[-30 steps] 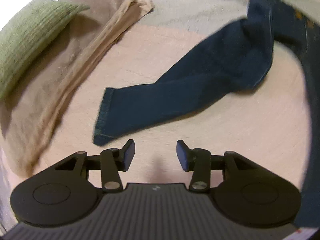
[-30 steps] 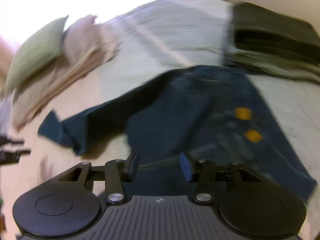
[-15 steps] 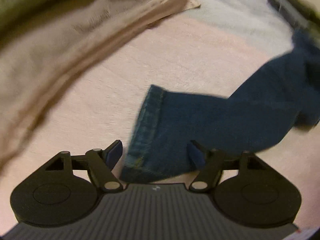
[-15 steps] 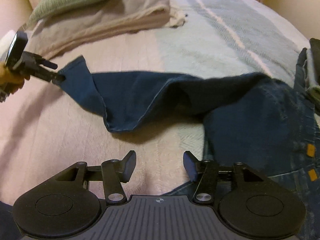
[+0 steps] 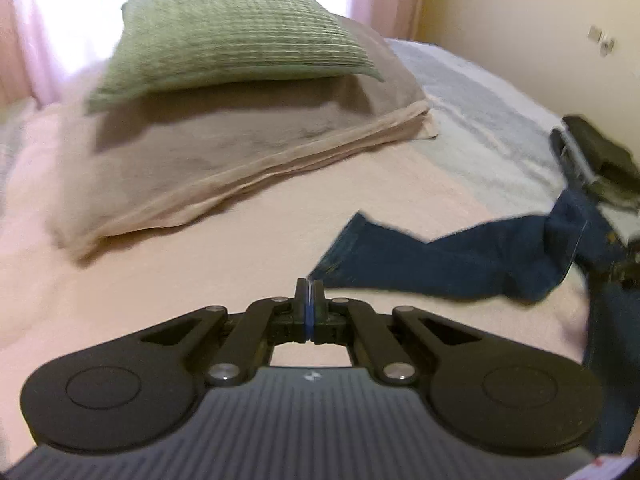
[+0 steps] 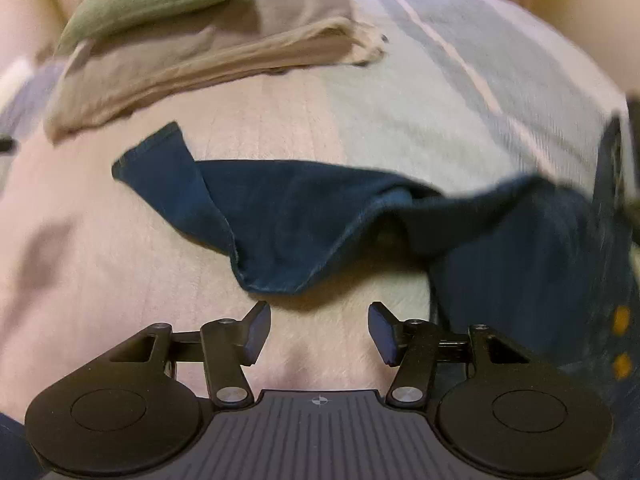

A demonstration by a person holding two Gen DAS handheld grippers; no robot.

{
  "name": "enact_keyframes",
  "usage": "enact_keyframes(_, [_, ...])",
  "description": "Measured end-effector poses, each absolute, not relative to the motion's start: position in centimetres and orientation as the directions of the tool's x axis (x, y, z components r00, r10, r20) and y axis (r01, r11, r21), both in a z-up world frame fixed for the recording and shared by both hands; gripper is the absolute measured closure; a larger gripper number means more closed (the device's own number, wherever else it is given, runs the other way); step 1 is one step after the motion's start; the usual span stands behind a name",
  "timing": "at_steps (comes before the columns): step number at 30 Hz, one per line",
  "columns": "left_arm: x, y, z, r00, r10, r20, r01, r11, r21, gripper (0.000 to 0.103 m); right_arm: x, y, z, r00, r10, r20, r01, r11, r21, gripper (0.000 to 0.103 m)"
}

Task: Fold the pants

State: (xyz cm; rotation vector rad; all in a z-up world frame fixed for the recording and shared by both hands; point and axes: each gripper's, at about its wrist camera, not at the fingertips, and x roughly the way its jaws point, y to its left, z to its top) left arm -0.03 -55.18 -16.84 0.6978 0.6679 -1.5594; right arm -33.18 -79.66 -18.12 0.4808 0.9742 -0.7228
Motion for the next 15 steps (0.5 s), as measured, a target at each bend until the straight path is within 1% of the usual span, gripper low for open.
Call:
enact_keyframes(2, [0.2, -54.6, -17.1, -0.067, -0.625, -0.778, 0.995, -0.096, -0.009, 0.103, -31.7, -79.1, -17.9, 0.361, -0.356, -0.862, 0.677, 0.736, -0.021, 0.051])
enact_keyframes(4, [-0.1, -55.0, -18.0, -0.056, -0.616, -0.786, 0.994, -0.111, 0.016, 0.103, -29.8, -78.5, -17.9, 0.401, -0.331, -0.854, 0.591, 0.806, -0.035, 0.051])
enact_keyframes(7, [-0.5, -56.7, -20.9, -0.089, -0.603, -0.793, 0.990, -0.138, -0.006, 0.101, -26.4, -78.1, -18.8, 0.434, -0.286, -0.854, 0.441, 0.894, -0.075, 0.050])
enact_keyframes(10, [-1.9, -59.1, -24.4, -0.129, -0.580, -0.804, 0.983, -0.183, -0.025, 0.097, -22.8, -79.0, -21.5, 0.452, -0.232, -0.861, 0.343, 0.937, -0.072, 0.050])
enact_keyframes(12, [-2.8, -60.7, -26.4, -0.143, -0.572, -0.808, 0.976, -0.217, -0.020, 0.084, -20.3, -79.8, -23.7, 0.448, -0.214, -0.868, 0.294, 0.952, -0.083, 0.050])
enact_keyframes(13, [-3.2, -61.4, -27.3, -0.149, -0.567, -0.810, 0.973, -0.232, -0.017, 0.080, -19.1, -80.1, -25.3, 0.441, -0.201, -0.875, 0.268, 0.960, -0.085, 0.050])
enact_keyframes(15, [-3.5, -62.8, -28.8, -0.153, -0.566, -0.810, 0.969, -0.246, -0.011, 0.060, -17.1, -80.5, -27.6, 0.424, -0.156, -0.892, 0.228, 0.972, -0.062, 0.052])
